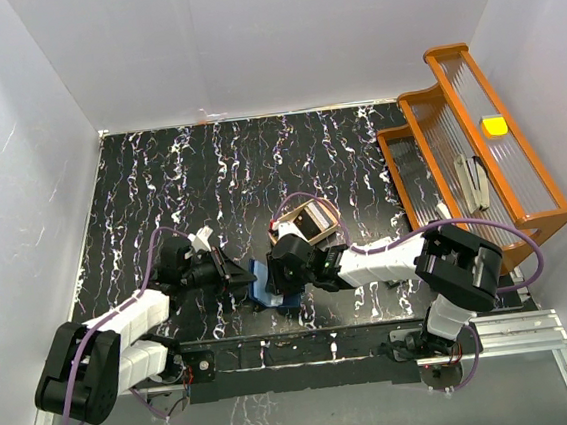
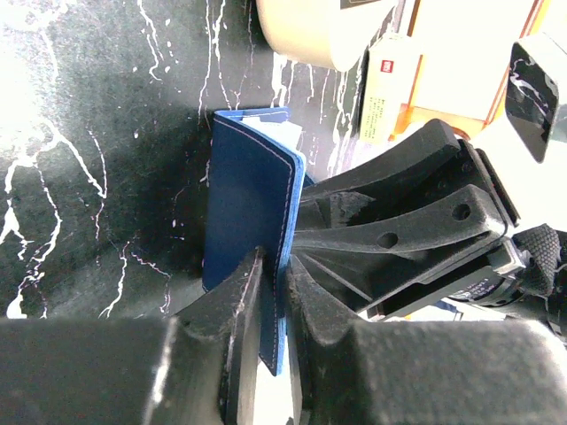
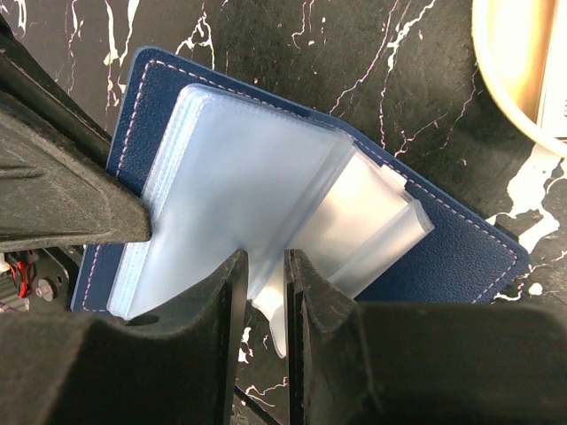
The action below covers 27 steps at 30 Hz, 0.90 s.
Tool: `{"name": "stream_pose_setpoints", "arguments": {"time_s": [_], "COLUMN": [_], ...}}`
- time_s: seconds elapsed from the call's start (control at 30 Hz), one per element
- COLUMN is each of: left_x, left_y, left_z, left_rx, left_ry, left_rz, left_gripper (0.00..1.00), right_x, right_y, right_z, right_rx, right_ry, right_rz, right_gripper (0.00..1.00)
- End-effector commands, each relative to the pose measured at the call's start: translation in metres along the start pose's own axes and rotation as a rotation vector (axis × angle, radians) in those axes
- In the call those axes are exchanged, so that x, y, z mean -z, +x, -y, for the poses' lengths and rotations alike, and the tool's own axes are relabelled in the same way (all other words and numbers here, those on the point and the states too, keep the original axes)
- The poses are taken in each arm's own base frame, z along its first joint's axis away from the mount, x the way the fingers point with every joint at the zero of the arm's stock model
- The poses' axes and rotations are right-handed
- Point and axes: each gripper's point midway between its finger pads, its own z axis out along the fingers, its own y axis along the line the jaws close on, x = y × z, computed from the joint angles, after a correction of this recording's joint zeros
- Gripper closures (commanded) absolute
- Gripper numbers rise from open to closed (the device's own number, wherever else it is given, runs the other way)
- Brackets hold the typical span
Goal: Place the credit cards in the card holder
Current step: Open the card holder at the center of the board.
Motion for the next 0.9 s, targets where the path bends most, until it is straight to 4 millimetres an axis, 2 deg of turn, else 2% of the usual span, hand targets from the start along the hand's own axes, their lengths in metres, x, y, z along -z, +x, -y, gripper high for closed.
{"name": "stream_pose_setpoints", "arguments": {"time_s": [0.0, 0.1, 0.37, 0.6, 0.87], "left_x": [0.002, 0.002, 0.001, 0.005, 0.006], "left_y": [0.004, 0.005, 0.005, 0.003, 0.005], "left_z": [0.013, 0.014, 0.010, 0.032, 0.031], "left_rx": [-0.013, -0.011, -0.009, -0.021, -0.017], "left_ry": [0.074, 0.085, 0.071, 0.183, 0.195], "left_rz": [-0.019, -0.022, -0.015, -0.006, 0.003], "left_gripper": [0.89, 1.00, 1.00, 1.00, 1.00], "right_x": [-0.002, -0.002, 0.002, 0.001, 0.001], "right_y": [-0.010, -0.011, -0.014, -0.013, -0.012], "right_z": [-0.009, -0.010, -0.013, -0.014, -0.014], "right_rx": [0.011, 0.012, 0.013, 0.013, 0.016], "right_ry": [-0.028, -0.030, -0.039, -0.050, -0.054], "right_rz": [0.044, 0.043, 0.058, 0.056, 0.054], "right_gripper": [0.79, 0.79, 0.79, 0.78, 0.78]}}
